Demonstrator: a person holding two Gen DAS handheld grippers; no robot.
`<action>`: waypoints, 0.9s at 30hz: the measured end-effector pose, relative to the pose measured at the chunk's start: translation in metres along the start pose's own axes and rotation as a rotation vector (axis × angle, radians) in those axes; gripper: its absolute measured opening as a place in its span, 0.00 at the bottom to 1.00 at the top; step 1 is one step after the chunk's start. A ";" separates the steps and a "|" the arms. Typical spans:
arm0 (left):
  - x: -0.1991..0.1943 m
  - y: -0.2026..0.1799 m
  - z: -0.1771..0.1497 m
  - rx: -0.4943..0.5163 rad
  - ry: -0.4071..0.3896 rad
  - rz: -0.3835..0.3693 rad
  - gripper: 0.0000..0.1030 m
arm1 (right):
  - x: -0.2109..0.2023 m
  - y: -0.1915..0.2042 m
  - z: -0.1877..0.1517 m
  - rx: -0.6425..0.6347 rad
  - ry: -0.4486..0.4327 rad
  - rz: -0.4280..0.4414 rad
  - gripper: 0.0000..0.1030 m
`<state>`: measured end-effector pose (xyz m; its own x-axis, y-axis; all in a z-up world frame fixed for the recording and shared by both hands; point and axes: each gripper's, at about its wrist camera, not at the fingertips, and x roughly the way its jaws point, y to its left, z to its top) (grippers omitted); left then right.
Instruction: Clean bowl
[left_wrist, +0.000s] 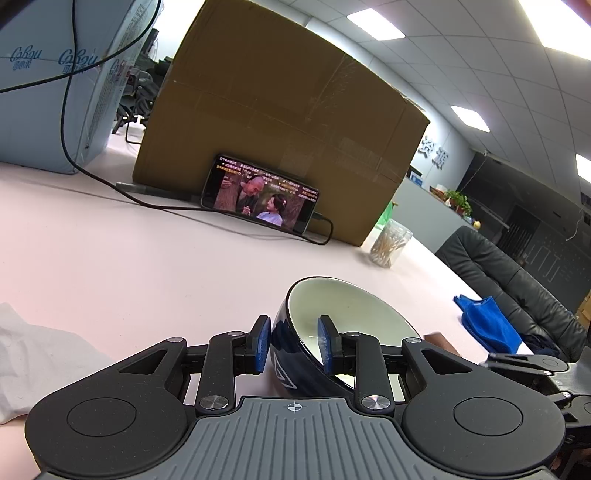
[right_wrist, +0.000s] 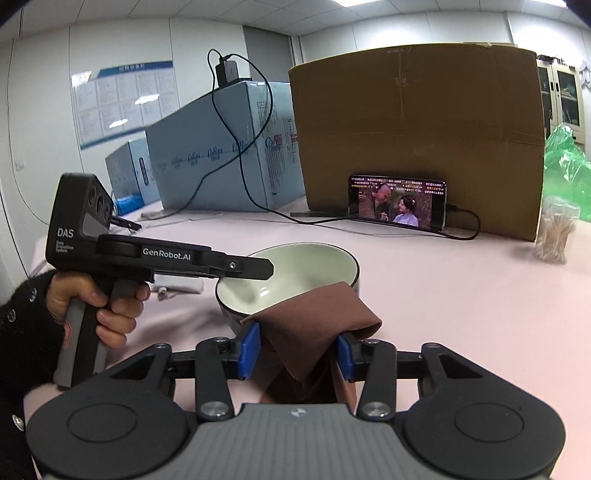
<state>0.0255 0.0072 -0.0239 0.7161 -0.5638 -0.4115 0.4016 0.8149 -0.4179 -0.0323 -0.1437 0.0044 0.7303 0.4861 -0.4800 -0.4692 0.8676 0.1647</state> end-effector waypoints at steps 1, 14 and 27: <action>0.000 0.000 0.000 0.000 0.000 -0.001 0.26 | 0.001 0.002 -0.001 -0.014 0.007 -0.009 0.12; 0.000 0.001 0.000 0.005 0.000 0.001 0.26 | 0.002 0.011 -0.003 -0.045 0.024 -0.054 0.12; -0.001 0.001 0.001 0.006 0.000 0.000 0.26 | 0.010 0.029 -0.006 -0.074 0.055 0.043 0.13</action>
<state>0.0260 0.0084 -0.0235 0.7158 -0.5640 -0.4118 0.4050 0.8157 -0.4131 -0.0417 -0.1145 -0.0005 0.6812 0.5145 -0.5208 -0.5364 0.8349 0.1232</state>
